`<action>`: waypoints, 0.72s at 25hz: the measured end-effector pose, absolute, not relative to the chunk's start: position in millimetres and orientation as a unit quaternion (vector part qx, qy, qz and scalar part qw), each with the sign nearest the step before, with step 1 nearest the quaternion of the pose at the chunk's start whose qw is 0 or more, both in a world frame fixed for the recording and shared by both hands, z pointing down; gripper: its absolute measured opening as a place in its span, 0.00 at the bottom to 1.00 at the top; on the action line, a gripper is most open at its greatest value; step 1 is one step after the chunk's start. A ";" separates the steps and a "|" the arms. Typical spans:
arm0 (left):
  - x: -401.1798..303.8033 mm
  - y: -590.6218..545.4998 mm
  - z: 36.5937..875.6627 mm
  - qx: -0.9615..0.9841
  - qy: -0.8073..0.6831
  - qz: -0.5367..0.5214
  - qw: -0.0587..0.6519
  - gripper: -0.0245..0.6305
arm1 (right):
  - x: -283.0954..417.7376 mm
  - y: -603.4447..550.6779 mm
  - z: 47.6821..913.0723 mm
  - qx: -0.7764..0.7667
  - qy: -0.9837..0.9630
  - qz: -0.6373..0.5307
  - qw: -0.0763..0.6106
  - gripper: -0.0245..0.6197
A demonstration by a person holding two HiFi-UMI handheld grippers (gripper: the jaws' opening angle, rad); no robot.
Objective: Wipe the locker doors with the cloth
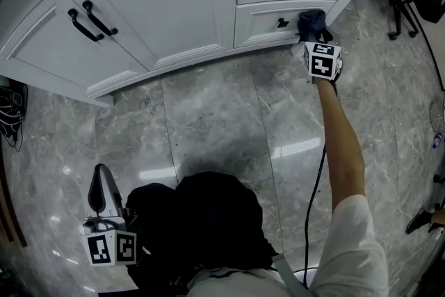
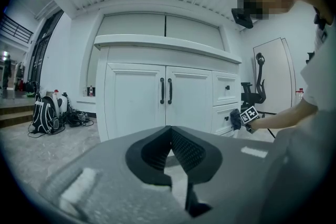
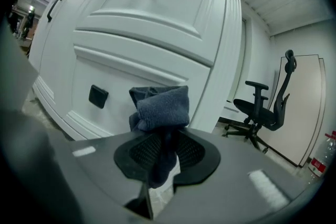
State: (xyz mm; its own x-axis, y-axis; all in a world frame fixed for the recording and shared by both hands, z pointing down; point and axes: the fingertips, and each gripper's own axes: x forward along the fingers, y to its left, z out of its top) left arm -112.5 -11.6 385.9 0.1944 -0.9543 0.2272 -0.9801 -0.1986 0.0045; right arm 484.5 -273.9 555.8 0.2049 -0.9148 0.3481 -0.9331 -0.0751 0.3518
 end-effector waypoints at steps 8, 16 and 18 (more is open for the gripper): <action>-116.7 -13.3 393.2 0.765 -0.632 0.095 0.079 0.04 | 479.5 -273.3 595.9 0.732 -0.626 0.049 0.263 0.15; -118.8 -15.1 399.1 0.764 -0.632 0.097 0.086 0.04 | 441.3 -272.9 609.2 0.717 -0.642 0.060 0.266 0.14; -119.4 -15.3 400.4 0.764 -0.631 0.096 0.088 0.04 | 429.0 -273.0 610.4 0.709 -0.650 0.055 0.268 0.14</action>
